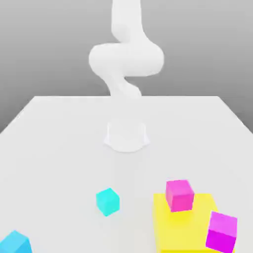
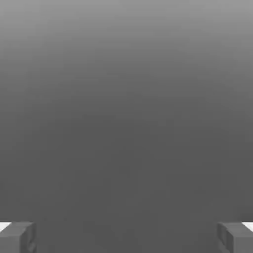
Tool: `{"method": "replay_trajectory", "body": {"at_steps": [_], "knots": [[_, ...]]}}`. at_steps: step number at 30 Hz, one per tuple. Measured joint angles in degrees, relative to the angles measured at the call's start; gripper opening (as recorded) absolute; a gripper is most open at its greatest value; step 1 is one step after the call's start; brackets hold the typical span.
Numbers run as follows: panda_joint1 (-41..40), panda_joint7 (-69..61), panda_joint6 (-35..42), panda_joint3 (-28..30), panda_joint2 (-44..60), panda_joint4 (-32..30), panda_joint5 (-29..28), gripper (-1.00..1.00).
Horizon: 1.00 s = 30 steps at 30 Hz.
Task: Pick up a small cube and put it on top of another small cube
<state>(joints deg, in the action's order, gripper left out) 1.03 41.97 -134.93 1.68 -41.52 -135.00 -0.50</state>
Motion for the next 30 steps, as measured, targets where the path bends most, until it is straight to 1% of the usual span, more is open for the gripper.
{"method": "replay_trajectory", "body": {"at_steps": [10,14,18,20,22,26,27,30], "knots": [[3.97,-19.02,-14.69,7.93,20.58,-14.53,-1.06,0.0],[5.08,-27.79,-20.99,10.76,29.55,-20.63,-0.6,0.0],[4.99,-37.0,-27.31,12.27,38.6,-26.74,0.5,0.0],[4.6,-40.79,-30.42,11.86,42.82,-28.22,2.33,0.0],[3.49,-43.94,-33.66,9.84,47.02,-27.95,5.79,0.0],[-2.22,-48.33,-40.24,2.8,55.3,-26.47,11.39,0.0],[-3.63,-48.74,-41.65,1.27,57.01,-26.15,11.91,-1.0],[-3.63,-48.71,-41.6,1.27,57.0,-26.15,11.88,-1.0]]}}
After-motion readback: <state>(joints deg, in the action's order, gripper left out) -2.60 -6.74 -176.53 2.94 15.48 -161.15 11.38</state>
